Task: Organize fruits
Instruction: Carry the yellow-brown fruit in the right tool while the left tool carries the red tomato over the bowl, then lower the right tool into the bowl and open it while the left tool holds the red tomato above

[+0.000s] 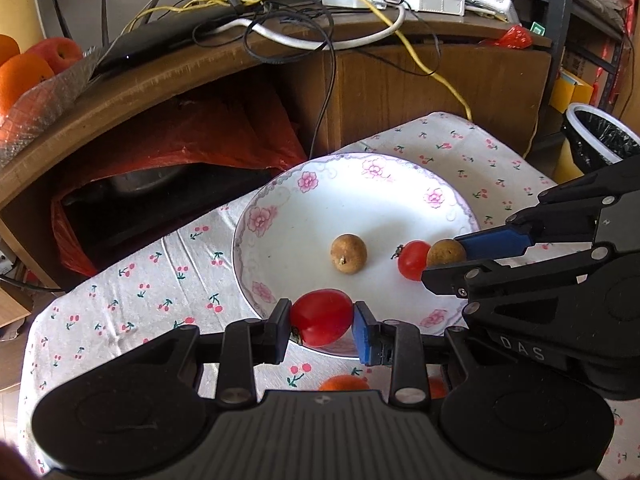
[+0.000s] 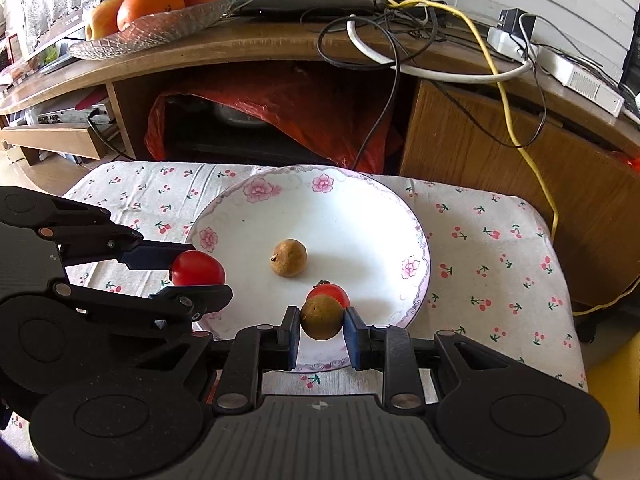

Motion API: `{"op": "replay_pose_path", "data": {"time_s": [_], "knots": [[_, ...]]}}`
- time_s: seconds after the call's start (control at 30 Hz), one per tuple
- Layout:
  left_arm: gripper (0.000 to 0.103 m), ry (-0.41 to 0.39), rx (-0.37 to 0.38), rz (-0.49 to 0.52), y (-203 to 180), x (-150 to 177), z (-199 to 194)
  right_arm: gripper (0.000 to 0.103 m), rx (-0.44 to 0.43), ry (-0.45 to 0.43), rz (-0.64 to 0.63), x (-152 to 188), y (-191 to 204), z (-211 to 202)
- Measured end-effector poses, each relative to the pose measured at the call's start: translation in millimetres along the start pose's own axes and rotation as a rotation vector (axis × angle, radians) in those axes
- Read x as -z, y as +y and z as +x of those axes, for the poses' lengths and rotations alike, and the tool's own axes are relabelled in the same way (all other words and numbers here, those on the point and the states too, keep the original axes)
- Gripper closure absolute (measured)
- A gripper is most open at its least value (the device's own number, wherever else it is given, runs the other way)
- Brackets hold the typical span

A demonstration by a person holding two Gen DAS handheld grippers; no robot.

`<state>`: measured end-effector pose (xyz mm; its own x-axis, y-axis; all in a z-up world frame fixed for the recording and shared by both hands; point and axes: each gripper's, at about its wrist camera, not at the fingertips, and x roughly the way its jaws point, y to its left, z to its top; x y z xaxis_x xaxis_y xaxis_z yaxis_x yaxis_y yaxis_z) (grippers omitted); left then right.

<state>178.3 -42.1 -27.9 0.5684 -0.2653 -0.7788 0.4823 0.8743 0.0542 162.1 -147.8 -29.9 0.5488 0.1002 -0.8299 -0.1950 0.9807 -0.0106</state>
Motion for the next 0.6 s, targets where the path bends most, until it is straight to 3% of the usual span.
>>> {"op": "replay_pose_path", "data": {"time_s": [0.6], "knots": [[0.063, 0.000, -0.004, -0.002, 1.7, -3.4, 11.2, 0.081, 0.017, -0.015, -0.016, -0.6, 1.7, 8.6]]}}
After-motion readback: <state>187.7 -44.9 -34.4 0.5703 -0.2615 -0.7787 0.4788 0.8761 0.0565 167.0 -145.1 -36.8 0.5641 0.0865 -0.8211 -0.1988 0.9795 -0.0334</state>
